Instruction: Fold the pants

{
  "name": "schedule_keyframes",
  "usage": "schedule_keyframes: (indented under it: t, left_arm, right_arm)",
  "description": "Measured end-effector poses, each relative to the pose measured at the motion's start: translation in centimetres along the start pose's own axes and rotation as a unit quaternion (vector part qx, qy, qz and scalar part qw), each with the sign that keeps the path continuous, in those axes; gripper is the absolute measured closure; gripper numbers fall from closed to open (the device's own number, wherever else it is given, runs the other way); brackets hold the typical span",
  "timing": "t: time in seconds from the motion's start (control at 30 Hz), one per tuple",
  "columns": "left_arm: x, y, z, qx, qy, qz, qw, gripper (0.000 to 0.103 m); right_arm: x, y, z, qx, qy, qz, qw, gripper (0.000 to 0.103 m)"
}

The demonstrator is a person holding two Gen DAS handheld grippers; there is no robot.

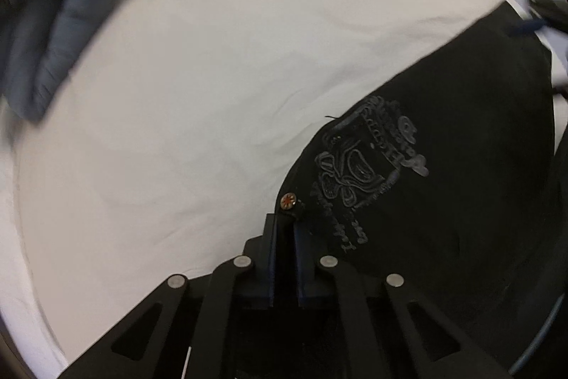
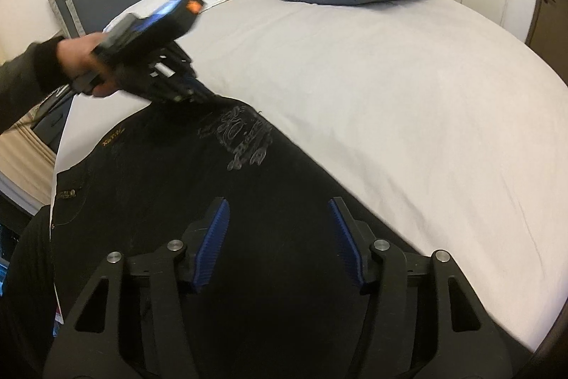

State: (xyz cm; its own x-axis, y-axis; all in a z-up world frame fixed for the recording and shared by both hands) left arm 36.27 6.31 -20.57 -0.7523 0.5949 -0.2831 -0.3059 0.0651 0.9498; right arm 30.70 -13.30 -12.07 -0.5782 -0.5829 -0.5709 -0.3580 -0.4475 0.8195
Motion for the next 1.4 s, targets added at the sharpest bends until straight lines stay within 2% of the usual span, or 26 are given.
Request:
schedule_keyframes:
  t: [0.1,0.2,0.23,0.33,0.4,0.53,0.67,0.93,0.97,1.0,1.07,1.3,1.4]
  left_arm:
    - [1.2,2.6,-2.0,-0.035,-0.030,-0.040,0.9981,0.097]
    - [2.5,4.6,-3.3,-0.041,-0.039,-0.063,0.9964,0.098]
    - [2.0,4.5,-3.3,-0.046,-0.041,-0.068,0.9958,0.099]
    - [4.1,6.4,-3.9,-0.056,-0.047,-0.083,0.9939,0.100]
    - [4.5,7.3,-4.7,-0.053,-0.041,-0.091,0.9935,0.100]
    - [4.2,6.8,-3.6,-0.046,-0.034,-0.096,0.9937,0.100]
    - [4.2,6.6,-3.3,-0.042,-0.034,-0.099,0.9936,0.100]
    - [5.0,7.0,-4.3,-0.039,-0.036,-0.105,0.9931,0.100]
    - [5.1,7.0,-4.3,-0.039,-0.036,-0.104,0.9932,0.100]
    - [5.1,6.9,-4.2,-0.038,-0.034,-0.104,0.9933,0.100]
    - [5.2,6.8,-4.1,-0.039,-0.031,-0.103,0.9934,0.100]
    - [5.5,6.5,-3.6,-0.036,-0.013,-0.104,0.9939,0.100]
    - [5.8,6.6,-3.7,-0.035,-0.006,-0.103,0.9940,0.100]
  right_arm:
    - [-0.8,-0.8,-0.2,0.001,0.012,0.011,1.000,0.050]
    - [-1.3,-2.1,-0.5,0.004,0.024,0.030,0.999,0.050]
    - [-1.4,-2.4,-0.4,0.004,0.026,0.034,0.999,0.050]
    - [-1.3,-3.9,-0.3,0.001,0.035,0.057,0.998,0.050]
    - [-1.0,-4.7,-0.1,-0.002,0.042,0.071,0.997,0.055]
    - [-0.5,-5.9,0.9,0.000,0.065,0.092,0.994,0.068]
    - [-0.5,-6.4,1.1,0.016,0.076,0.098,0.992,0.070]
    - [-1.3,-8.4,-0.6,0.006,0.065,0.133,0.989,0.071]
    - [-1.6,-8.7,-0.5,0.004,0.069,0.137,0.988,0.075]
    - [-1.7,-8.7,-0.3,0.003,0.075,0.138,0.988,0.088]
    - [-1.9,-8.3,0.0,0.010,0.082,0.131,0.988,0.095]
    - [-2.1,-6.2,1.1,0.013,0.041,0.093,0.995,0.101]
    - [-1.9,-5.7,3.1,0.017,0.019,0.076,0.997,0.101]
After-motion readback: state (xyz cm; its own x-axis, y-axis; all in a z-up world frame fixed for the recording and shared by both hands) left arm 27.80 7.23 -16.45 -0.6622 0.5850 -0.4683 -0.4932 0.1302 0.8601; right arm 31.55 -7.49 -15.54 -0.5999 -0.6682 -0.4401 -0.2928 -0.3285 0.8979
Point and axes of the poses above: each gripper's, at about its wrist camera, not at the fingertips, and y roughly against the way its jaws point, z to its left, x to its underside, the point moved 8 cm from there along -y, roughly the way its jaws point, and after that the axes turned 2 degrees about y, right-handed, at the moved point
